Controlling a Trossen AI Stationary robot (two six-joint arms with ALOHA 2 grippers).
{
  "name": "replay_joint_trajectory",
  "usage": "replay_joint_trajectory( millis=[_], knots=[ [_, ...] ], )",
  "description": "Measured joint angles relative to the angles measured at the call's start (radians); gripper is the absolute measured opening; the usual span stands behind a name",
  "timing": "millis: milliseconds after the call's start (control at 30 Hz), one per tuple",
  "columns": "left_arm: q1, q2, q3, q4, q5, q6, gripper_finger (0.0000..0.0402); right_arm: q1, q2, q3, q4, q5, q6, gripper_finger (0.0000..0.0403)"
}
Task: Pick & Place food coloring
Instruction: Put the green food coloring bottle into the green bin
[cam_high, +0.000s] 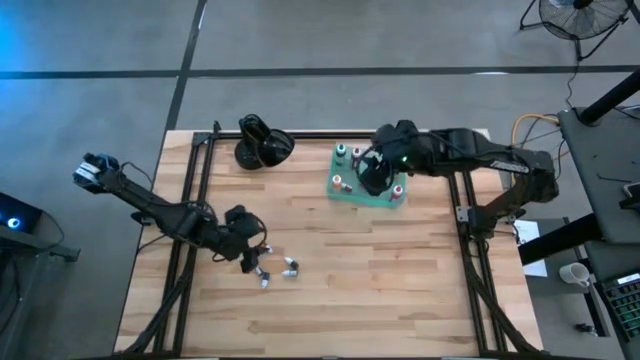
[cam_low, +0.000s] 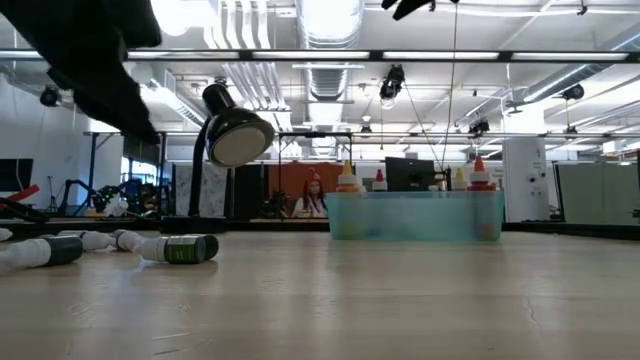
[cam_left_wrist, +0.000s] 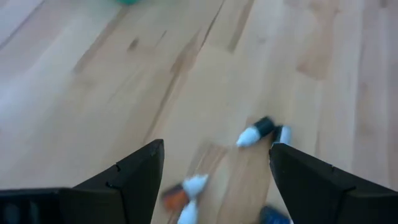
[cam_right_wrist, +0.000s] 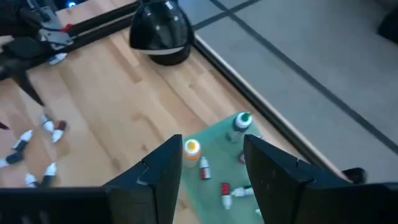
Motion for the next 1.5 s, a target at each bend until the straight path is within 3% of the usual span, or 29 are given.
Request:
replay_joint_trajectory(
  millis=[100,200,300,500,667,933,1167,1367,1500],
  knots=[
    [0.035,0.038,-0.045,0.170,0.068,0.109,0.0263,0.030,0.022,-0.011,-0.002,-0.001,0.056,0.0164],
    [0.043,0.108,-0.076,0.345,0.108,0.324,0.0263,0.049,0.044,-0.015,-0.055,-0.008,0.057,0.0163],
    [0.049,0.203,-0.085,0.394,0.108,0.504,0.0260,0.062,0.069,-0.015,-0.151,-0.010,0.071,0.0159],
    [0.073,0.369,-0.071,0.442,0.146,0.616,0.0241,0.077,0.089,-0.017,-0.216,-0.084,0.092,0.0152],
    [0.085,0.475,-0.030,0.528,0.219,0.695,0.0209,0.083,0.089,-0.017,-0.211,-0.085,0.092,0.0146],
    [0.124,0.623,0.049,0.536,0.256,0.747,0.0131,0.083,0.089,-0.017,-0.210,-0.079,0.099,0.0137],
    [0.195,0.642,0.131,0.485,0.257,0.828,0.0033,0.083,0.088,-0.017,-0.257,-0.079,0.157,0.0129],
    [0.319,0.633,0.318,0.338,0.267,0.929,0.0031,0.092,0.059,-0.016,-0.309,-0.077,0.212,0.0123],
    [0.415,0.623,0.494,0.354,0.268,1.025,0.0038,0.110,0.028,-0.016,-0.315,-0.068,0.259,0.0118]
  ],
)
